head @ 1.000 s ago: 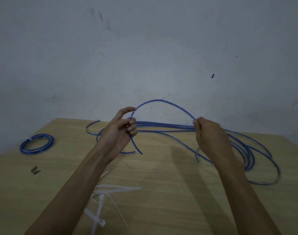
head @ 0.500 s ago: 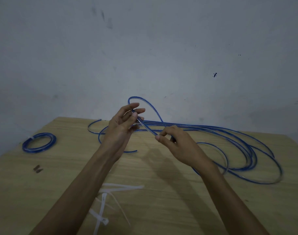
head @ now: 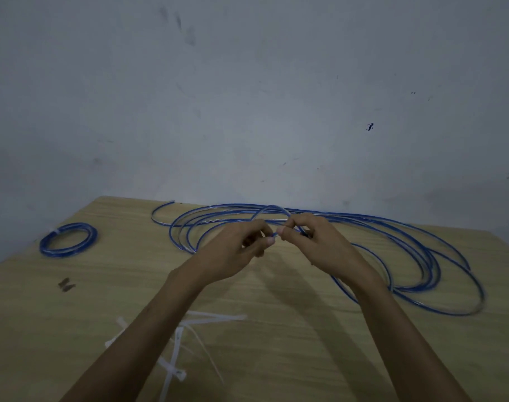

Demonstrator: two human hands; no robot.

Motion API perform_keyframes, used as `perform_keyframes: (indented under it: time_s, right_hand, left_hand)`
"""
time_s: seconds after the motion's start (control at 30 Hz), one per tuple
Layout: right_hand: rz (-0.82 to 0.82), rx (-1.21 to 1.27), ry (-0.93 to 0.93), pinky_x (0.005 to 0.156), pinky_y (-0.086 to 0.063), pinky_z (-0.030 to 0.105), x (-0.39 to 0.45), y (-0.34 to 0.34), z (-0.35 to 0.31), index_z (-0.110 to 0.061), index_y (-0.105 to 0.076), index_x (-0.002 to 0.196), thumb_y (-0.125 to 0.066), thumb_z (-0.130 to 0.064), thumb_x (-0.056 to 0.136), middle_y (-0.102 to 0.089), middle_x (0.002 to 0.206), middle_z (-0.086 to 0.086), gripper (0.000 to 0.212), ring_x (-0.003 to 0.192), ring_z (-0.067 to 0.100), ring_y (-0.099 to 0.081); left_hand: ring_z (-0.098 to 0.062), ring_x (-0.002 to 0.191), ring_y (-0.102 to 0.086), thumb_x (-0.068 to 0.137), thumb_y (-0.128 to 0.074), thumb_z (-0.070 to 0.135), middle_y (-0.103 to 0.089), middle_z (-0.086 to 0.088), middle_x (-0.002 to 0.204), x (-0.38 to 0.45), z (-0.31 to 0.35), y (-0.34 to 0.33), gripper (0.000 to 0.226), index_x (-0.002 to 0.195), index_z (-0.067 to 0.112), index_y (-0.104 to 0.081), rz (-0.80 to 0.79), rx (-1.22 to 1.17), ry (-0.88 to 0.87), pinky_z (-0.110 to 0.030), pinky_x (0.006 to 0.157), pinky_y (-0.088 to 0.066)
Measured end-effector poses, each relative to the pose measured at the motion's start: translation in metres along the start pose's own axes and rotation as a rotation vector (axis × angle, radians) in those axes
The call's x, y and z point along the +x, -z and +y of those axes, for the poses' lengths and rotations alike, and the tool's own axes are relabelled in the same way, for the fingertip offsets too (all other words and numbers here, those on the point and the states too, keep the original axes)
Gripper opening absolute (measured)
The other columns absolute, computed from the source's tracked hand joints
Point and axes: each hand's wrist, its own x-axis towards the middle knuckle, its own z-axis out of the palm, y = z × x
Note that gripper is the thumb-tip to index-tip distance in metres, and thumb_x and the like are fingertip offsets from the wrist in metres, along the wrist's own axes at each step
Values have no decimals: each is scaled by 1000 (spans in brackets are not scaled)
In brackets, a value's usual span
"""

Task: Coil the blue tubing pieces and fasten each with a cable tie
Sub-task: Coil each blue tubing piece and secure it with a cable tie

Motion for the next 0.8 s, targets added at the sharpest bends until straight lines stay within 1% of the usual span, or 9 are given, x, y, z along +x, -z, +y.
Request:
perform_keyframes:
  time_s: [0.07, 0.1, 0.17, 0.23, 0.3, 0.5, 0.57, 0.67, 0.8]
  right_hand:
    - [28, 67, -18, 61, -39, 24, -1, 0, -3, -29, -69, 94, -57, -41, 101, -63, 80, -21, 18, 63, -2, -54]
    - [50, 136, -52, 65, -40, 21, -1, -2, -3, -29, -68, 105, -56, -37, 102, -66, 86, -23, 14, 67, -6, -56]
    - [89, 301, -143, 72, -43, 23, 1, -4, -4, -27, -58, 130, -52, -25, 104, -72, 96, -14, 27, 72, -4, -57]
    - [99, 452, -209, 71, -47, 27, 2, -4, -7, -22, -48, 142, -50, -15, 105, -75, 96, -5, 37, 74, 3, -58]
    - [101, 584, -223, 68, -49, 25, 1, -3, -13, -18, -49, 140, -51, -13, 105, -77, 98, -2, 35, 75, 6, -61]
    - [43, 668, -183, 67, -55, 21, -2, -17, -29, -10, -66, 120, -59, -13, 100, -79, 100, 0, 21, 75, 10, -66]
    - [-29, 651, -154, 71, -56, 20, -3, -21, -32, -12, -70, 118, -58, -11, 101, -78, 103, 3, 21, 76, 11, -66]
    - [-57, 603, -124, 74, -58, 21, -5, -29, -36, -8, -71, 118, -56, -7, 102, -78, 100, 8, 23, 76, 10, -68]
    - [-26, 482, -70, 71, -59, 26, -6, -39, -37, -5, -72, 111, -55, -7, 102, -77, 92, 7, 19, 74, 11, -70]
  left_hand:
    - [-8, 61, -57, 103, -53, 27, -59, 7, 67, 1, 1, -3, 17, 94, 16, -63, 16, 2, -15, -25, 63, -46]
    - [-10, 60, -58, 104, -51, 23, -60, 5, 68, 1, 1, -3, 18, 95, 13, -62, 19, -24, 10, -25, 62, -47]
    - [-18, 63, -64, 106, -46, 16, -67, -4, 77, 2, -3, -2, 17, 102, 8, -61, 11, -165, 108, -28, 63, -53]
    - [-20, 68, -66, 107, -41, 12, -71, -11, 88, 1, -6, -2, 20, 115, 6, -59, 8, -310, 173, -29, 65, -54]
    - [-17, 71, -63, 108, -40, 11, -72, -10, 94, -1, -8, -3, 23, 124, 8, -56, 30, -459, 221, -29, 68, -51]
    - [-12, 68, -44, 107, -42, 17, -67, -4, 86, 6, -13, -9, 31, 118, 1, -66, 178, -928, 339, -26, 63, -35]
    - [-11, 69, -50, 107, -41, 21, -66, -4, 84, 7, -10, -7, 35, 118, 1, -67, 225, -1013, 348, -25, 67, -38]
    - [-13, 84, -68, 107, -41, 21, -72, -9, 100, 7, -4, -4, 34, 119, 2, -67, 222, -1086, 351, -28, 78, -51]
    - [-17, 86, -70, 108, -36, 16, -71, -15, 119, 6, 5, -1, 35, 122, 1, -65, 139, -1188, 363, -24, 66, -54]
